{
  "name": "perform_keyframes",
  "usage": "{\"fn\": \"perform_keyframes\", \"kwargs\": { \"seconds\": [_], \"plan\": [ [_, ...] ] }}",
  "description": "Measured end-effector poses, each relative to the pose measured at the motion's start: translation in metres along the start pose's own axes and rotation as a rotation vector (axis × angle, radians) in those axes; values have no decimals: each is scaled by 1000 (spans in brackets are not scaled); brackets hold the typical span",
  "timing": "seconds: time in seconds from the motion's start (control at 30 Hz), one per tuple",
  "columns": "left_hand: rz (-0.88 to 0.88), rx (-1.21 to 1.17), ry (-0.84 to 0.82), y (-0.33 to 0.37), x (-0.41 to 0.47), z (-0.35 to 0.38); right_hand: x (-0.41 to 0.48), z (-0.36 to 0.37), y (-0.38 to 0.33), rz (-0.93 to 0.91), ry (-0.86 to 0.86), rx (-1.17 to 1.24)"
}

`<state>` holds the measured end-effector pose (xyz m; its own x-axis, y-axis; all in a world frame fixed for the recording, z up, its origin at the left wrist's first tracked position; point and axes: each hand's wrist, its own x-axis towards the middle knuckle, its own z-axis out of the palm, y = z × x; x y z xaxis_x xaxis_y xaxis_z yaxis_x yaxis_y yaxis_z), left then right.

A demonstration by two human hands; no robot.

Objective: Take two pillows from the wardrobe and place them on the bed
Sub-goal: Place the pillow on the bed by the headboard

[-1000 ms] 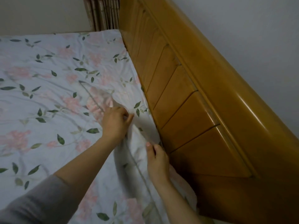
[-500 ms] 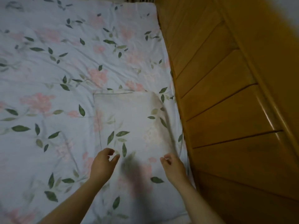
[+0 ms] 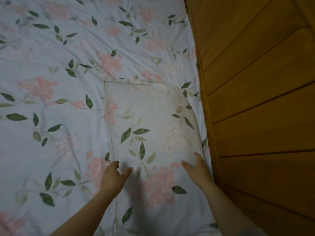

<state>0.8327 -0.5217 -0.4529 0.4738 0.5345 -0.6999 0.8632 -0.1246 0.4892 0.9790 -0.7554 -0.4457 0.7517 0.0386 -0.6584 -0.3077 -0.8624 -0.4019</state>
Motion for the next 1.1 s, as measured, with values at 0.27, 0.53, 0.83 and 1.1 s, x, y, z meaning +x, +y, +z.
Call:
{"fn": "perform_keyframes", "kwargs": {
  "seconds": [0.27,0.53,0.83,1.1],
  "plan": [
    [-198,-104,-121,14,21,32,25,29,18,142,-5,168],
    [-242,-187,-59,22,25,51,3,32,-10,-31,-35,448],
    [-315,-443,-172,-11,44,38,-9,35,-16,-76,-132,529],
    [-142,-620,-29,11,33,22,-21,11,-36,-233,36,533]
  ]
}}
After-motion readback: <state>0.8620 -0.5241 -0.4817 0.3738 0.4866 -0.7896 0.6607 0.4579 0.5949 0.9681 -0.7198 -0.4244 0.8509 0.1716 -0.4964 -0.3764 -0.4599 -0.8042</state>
